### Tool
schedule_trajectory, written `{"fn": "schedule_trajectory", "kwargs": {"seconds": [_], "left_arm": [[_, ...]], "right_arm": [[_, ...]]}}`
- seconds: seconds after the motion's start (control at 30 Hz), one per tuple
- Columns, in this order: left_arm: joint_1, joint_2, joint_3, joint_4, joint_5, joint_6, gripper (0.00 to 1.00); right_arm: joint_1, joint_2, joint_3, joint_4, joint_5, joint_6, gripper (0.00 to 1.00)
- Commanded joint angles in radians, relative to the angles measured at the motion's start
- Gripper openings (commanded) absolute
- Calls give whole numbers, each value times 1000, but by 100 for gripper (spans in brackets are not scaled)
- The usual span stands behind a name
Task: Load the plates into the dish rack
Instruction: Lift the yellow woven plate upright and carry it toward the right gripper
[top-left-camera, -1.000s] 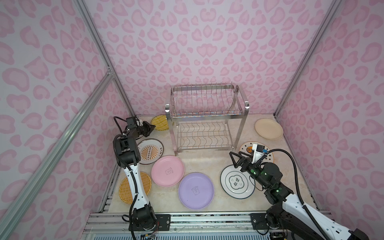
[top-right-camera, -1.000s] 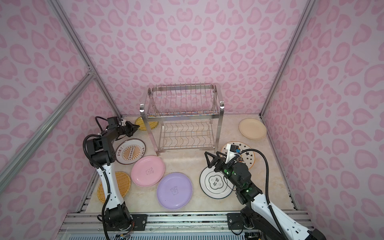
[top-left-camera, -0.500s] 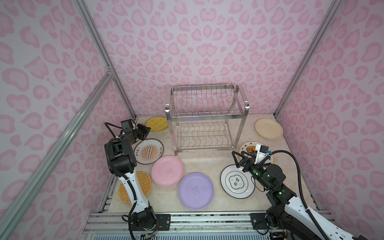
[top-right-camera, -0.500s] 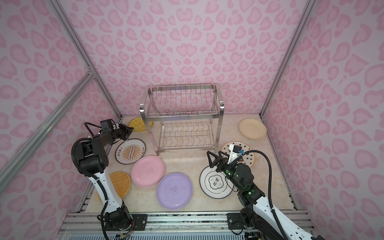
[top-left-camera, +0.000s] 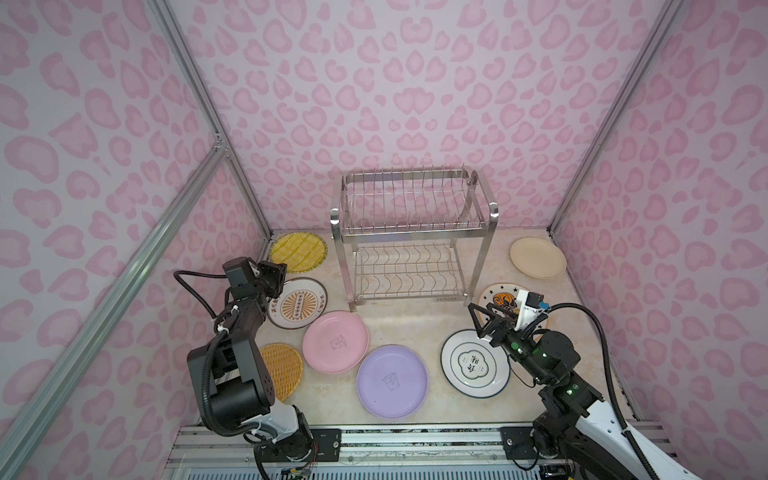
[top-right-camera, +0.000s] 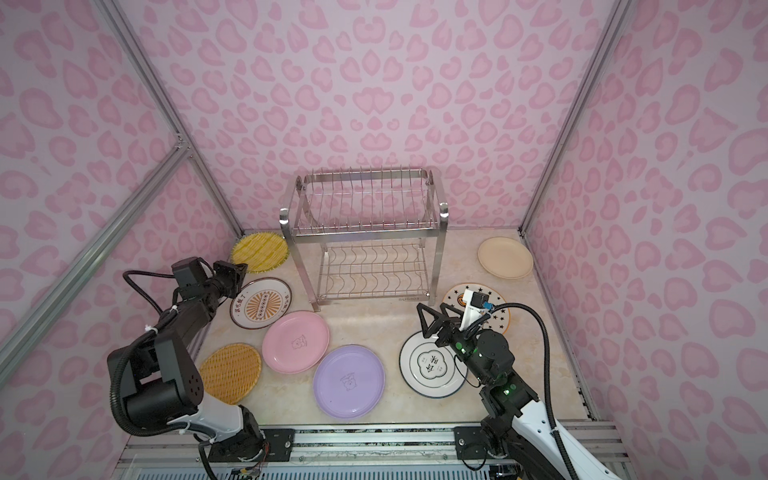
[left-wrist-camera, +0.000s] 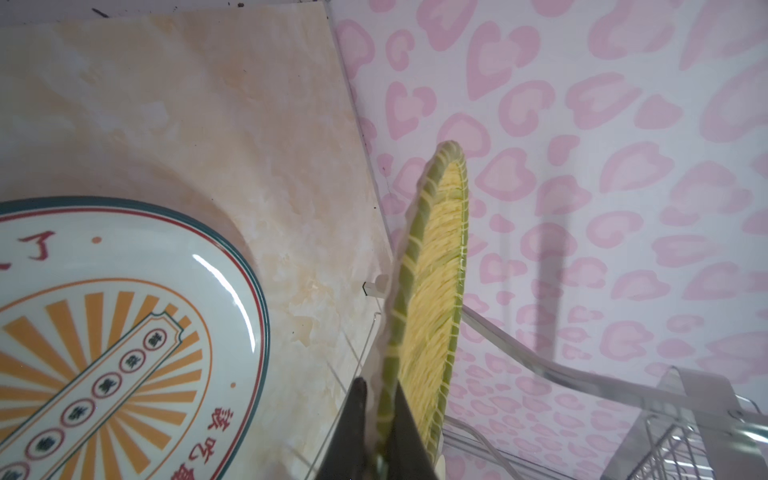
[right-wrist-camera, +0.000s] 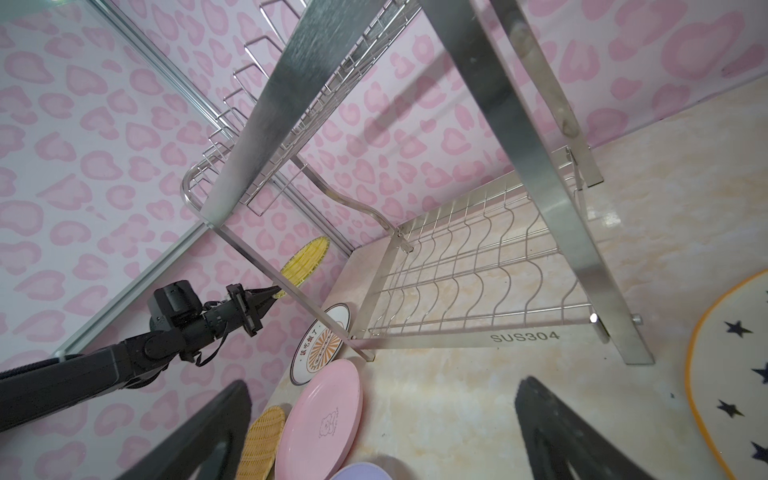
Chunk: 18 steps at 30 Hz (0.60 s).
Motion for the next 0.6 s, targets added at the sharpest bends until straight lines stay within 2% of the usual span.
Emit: {"fn": "schedule_trajectory", "kwargs": {"seconds": [0.0,0.07,0.27,0.57], "left_arm": [[20,-133,-56,-80,19,49,4],[38,-228,-92,-161,23,73,4],[90,-497,-100,-525,19,265,4],[131,-747,-184,-842,160,429,4]], "right_arm": [[3,8,18,-27,-7,-7,100],[3,26,36,-38,-17,-11,100],[4,115,106,-73,-61,-27,100],[28,248,160,-32,-91,-10,99]]}}
